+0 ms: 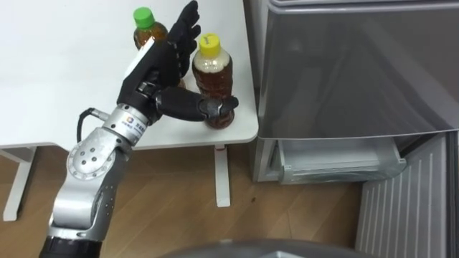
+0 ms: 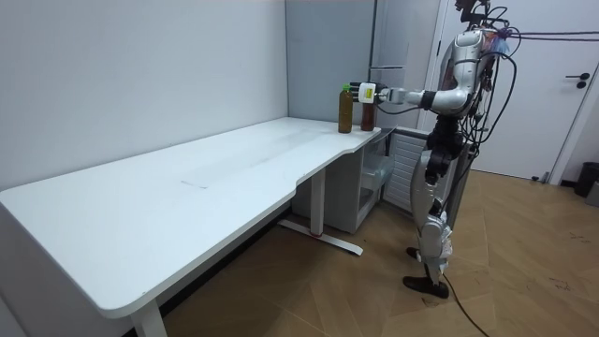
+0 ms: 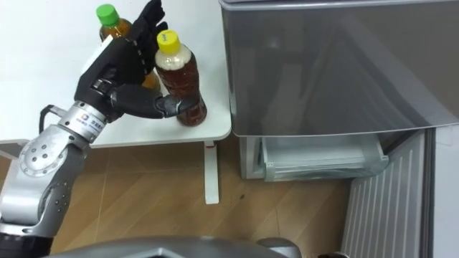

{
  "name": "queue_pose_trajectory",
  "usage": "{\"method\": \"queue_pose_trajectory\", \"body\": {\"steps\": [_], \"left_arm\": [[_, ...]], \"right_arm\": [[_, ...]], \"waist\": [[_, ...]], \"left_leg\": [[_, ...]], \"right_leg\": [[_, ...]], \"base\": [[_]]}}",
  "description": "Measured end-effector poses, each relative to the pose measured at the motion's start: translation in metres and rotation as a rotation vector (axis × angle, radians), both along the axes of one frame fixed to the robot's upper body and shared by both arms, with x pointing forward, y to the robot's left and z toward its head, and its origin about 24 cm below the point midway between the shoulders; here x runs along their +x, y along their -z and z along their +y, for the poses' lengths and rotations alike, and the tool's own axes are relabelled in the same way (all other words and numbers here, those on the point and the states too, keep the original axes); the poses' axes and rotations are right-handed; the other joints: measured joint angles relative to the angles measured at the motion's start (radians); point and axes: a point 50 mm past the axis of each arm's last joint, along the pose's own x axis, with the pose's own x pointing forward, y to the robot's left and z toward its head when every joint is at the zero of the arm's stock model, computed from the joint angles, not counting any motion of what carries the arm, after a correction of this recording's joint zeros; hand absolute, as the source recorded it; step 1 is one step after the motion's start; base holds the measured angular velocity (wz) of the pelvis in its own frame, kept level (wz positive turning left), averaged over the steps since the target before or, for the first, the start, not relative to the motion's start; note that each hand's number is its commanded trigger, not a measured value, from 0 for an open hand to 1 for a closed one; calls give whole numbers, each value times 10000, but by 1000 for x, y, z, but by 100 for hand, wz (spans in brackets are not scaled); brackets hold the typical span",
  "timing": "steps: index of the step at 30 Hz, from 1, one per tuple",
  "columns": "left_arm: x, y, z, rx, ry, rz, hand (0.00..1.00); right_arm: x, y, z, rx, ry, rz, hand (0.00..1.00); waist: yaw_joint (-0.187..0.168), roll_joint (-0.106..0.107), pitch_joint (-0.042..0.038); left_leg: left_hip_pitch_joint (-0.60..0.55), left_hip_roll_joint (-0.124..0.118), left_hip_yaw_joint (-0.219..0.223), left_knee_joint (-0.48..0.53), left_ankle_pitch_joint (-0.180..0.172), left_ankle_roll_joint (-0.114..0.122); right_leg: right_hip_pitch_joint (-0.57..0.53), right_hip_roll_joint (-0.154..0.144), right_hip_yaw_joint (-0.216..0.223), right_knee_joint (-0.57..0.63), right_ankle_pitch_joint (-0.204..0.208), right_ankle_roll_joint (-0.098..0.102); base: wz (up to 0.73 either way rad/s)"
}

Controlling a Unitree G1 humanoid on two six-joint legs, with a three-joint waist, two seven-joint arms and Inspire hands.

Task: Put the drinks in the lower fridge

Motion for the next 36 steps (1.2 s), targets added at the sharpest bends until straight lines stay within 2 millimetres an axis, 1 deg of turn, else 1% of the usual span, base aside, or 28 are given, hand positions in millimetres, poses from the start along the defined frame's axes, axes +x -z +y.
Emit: {"method": "queue_pose_trajectory", "body": {"steps": [5,9,16,21,22,23,27,30,33,34,35,36], "left_arm": [[-1,7,2,19,-47,296,0],[-1,7,2,19,-44,303,0],[-1,7,2,19,-42,310,0],[-1,11,3,26,-107,483,0],[-1,14,4,12,-153,596,0],[-1,17,4,-13,-220,729,0],[-1,24,4,-107,-404,1003,0],[2,25,-1,-267,-452,1044,0],[5,26,-3,-318,-418,1082,0],[6,26,-5,-360,-401,1045,50],[8,25,-6,-379,-355,987,62],[9,23,-7,-379,-336,904,93]], "right_arm": [[0,0,0,-3,6,11,0],[0,0,0,-5,8,10,0],[0,0,0,-20,-2,-9,0],[0,0,0,-87,-11,-46,0],[1,0,-1,-124,-12,-66,0],[1,0,-1,-147,-15,-82,0],[3,0,-1,-272,-3,-163,0],[3,0,-2,-359,-37,-194,0],[5,-1,-2,-360,-53,-244,0],[6,-1,-2,-351,-76,-282,0],[7,-1,-1,-336,-128,-288,0],[7,-1,-1,-322,-147,-278,0]], "waist": [[-3,-27,-6],[-2,-66,-11],[0,-66,-10],[-27,-26,-11],[-29,-9,-2],[-30,44,-9],[-56,121,35],[-66,159,40],[-126,149,46],[-166,137,54],[-190,127,60],[-241,115,68]], "left_leg": [[-5,1,1,1,0,0],[-5,0,0,1,0,0],[-11,1,-1,1,0,0],[-1,0,11,1,0,0],[0,0,15,1,0,0],[2,0,15,3,0,0],[-12,0,14,2,0,0],[-17,0,5,1,0,0],[-25,4,7,-1,0,0],[-23,5,11,-1,0,0],[-23,6,19,-1,0,0],[-24,5,29,-1,0,0]], "right_leg": [[-6,2,-3,3,0,0],[-6,2,-3,3,0,0],[-3,13,2,-12,0,0],[2,10,21,-19,1,0],[0,8,29,-18,1,0],[0,8,32,-18,1,0],[-7,4,29,-22,1,0],[-1,-2,31,-19,1,0],[2,-9,33,-20,1,-1],[-3,-17,41,-20,0,-1],[-7,-20,54,-23,0,-1],[-7,-21,55,-25,0,-1]], "base": [[0],[0],[0],[0],[0],[0],[0],[0],[0],[0],[0],[0]]}}
